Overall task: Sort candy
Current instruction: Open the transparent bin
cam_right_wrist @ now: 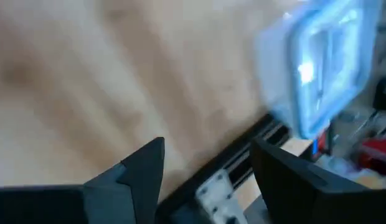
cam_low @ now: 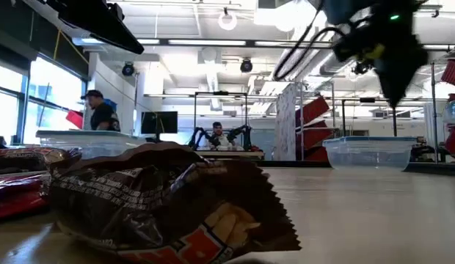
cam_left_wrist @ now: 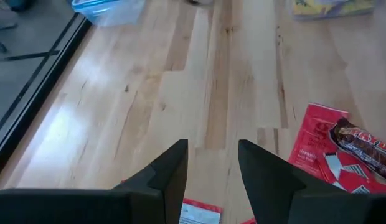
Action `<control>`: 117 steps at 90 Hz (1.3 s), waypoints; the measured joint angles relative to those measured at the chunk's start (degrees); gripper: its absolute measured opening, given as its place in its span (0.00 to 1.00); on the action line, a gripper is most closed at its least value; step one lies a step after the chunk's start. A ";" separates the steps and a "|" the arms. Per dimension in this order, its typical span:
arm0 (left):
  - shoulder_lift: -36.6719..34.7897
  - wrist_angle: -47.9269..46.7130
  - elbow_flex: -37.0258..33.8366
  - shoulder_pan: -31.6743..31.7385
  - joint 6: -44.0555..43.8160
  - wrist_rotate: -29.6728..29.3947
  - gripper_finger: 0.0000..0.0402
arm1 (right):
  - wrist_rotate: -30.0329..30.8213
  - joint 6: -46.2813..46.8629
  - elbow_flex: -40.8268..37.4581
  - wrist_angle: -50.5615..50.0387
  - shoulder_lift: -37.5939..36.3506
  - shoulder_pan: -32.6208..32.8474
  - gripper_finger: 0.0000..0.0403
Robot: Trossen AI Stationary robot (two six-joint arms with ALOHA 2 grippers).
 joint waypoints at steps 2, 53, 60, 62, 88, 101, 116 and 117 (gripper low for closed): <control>0.00 -0.05 0.00 0.00 0.00 0.01 0.31 | 1.32 -0.11 -0.17 -0.03 -0.74 -2.13 0.52; 0.00 0.63 0.00 0.02 1.20 -3.09 0.31 | 9.05 -1.21 -0.31 17.54 -0.10 -43.04 0.48; 0.00 1.04 0.00 0.02 1.18 -2.98 0.31 | 9.60 -1.33 -0.31 17.03 2.01 -44.70 0.46; 0.00 1.02 0.00 0.02 1.19 -2.88 0.31 | 10.19 -1.24 -0.31 16.84 2.61 -45.03 0.45; 0.02 1.18 0.00 0.02 0.57 -1.64 0.31 | 11.17 0.84 -0.33 16.09 9.88 -44.65 0.38; 0.53 2.61 0.00 0.02 0.07 -1.60 0.31 | 11.32 -0.23 -0.38 18.13 12.04 -41.59 0.37; 2.02 3.33 0.00 0.05 0.85 -1.62 0.31 | 8.31 -2.50 -0.38 21.87 12.32 -37.75 0.35; 2.10 3.33 0.00 0.08 1.00 -1.63 0.31 | 7.90 -2.69 -0.38 22.11 12.32 -37.53 0.35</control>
